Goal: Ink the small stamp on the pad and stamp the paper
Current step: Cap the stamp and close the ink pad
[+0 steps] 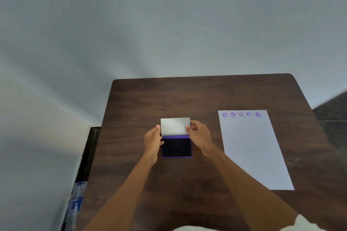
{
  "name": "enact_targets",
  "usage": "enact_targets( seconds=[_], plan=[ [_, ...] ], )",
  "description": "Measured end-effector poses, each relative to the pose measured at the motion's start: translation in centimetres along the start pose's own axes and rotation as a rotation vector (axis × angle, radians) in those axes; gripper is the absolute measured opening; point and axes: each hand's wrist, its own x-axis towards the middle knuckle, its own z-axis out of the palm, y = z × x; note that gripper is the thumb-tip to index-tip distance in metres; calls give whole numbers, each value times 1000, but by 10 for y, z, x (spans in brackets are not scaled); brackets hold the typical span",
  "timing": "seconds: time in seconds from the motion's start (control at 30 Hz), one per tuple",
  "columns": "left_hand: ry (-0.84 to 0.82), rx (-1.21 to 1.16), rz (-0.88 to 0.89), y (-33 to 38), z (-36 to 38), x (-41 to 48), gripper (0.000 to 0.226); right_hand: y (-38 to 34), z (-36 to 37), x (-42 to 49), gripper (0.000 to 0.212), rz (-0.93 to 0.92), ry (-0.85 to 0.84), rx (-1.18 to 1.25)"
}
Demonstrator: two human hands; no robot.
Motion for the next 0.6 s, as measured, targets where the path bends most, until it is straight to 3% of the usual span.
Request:
enact_targets(
  seconds=[0.13,0.23,0.33,0.4,0.5,0.6],
  plan=[
    [8,-12,82,-12,-12,-18,46,5,-5,-22,28,-151,129,-115],
    [24,52,213,-27,-20,-32,42,24,-9,-46,23,-305,85,-223],
    [77,412,502,-46,-26,-38,37,49,-8,-63,30,-429,50,-396],
    [4,715,636,-55,-26,-39,47,60,-2,-68,39,-440,26,-546],
    [-130,1170,753,-64,-20,-35,64,68,12,-68,68,-445,-74,-758],
    [-200,1362,760,-67,-13,-32,66,72,24,-66,79,-449,-103,-845]
  ],
)
